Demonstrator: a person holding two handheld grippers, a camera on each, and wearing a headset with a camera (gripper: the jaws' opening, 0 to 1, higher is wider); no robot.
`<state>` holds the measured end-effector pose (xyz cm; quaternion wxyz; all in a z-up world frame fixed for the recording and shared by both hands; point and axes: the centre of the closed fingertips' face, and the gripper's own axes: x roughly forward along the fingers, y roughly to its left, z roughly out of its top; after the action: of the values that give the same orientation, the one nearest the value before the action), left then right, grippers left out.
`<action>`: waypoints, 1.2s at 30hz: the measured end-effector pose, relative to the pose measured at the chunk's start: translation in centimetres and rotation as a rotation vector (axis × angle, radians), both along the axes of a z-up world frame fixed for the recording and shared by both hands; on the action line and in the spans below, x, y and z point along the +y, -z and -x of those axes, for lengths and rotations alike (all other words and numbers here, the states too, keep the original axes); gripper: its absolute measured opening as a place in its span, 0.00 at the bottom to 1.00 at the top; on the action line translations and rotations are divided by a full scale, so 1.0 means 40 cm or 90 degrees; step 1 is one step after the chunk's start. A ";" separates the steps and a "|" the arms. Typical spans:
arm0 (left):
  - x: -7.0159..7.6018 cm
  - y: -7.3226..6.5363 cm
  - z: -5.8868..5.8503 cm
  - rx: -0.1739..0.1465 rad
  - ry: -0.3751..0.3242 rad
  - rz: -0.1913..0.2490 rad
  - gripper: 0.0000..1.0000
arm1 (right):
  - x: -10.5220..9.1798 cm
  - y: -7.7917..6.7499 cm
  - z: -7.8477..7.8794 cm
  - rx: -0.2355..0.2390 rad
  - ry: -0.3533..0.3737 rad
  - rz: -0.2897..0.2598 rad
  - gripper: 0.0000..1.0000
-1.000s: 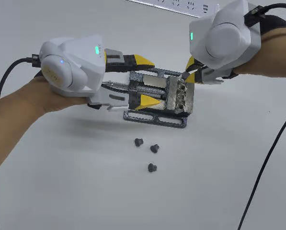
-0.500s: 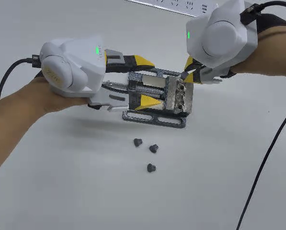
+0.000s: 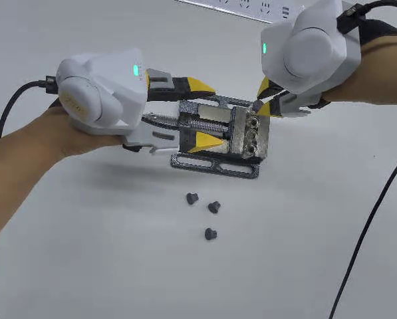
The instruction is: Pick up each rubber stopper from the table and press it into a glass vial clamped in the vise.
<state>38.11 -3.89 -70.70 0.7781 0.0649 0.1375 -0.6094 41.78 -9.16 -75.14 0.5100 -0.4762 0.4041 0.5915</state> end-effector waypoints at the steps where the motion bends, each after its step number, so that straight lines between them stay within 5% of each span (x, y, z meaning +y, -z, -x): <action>1: 0.000 0.000 0.000 0.000 0.000 -0.001 0.41 | 0.000 0.000 -0.001 -0.001 0.000 0.000 0.14; 11: -0.004 -0.002 0.000 -0.001 0.002 -0.002 0.41 | -0.003 -0.011 -0.001 -0.001 0.003 -0.013 0.18; 36: -0.009 -0.003 0.001 -0.001 -0.001 -0.004 0.41 | 0.006 -0.015 -0.004 0.001 0.005 -0.042 0.05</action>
<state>38.07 -4.25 -70.57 0.7783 0.0675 0.1390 -0.6085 41.94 -8.91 -74.55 0.5275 -0.4567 0.3867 0.6031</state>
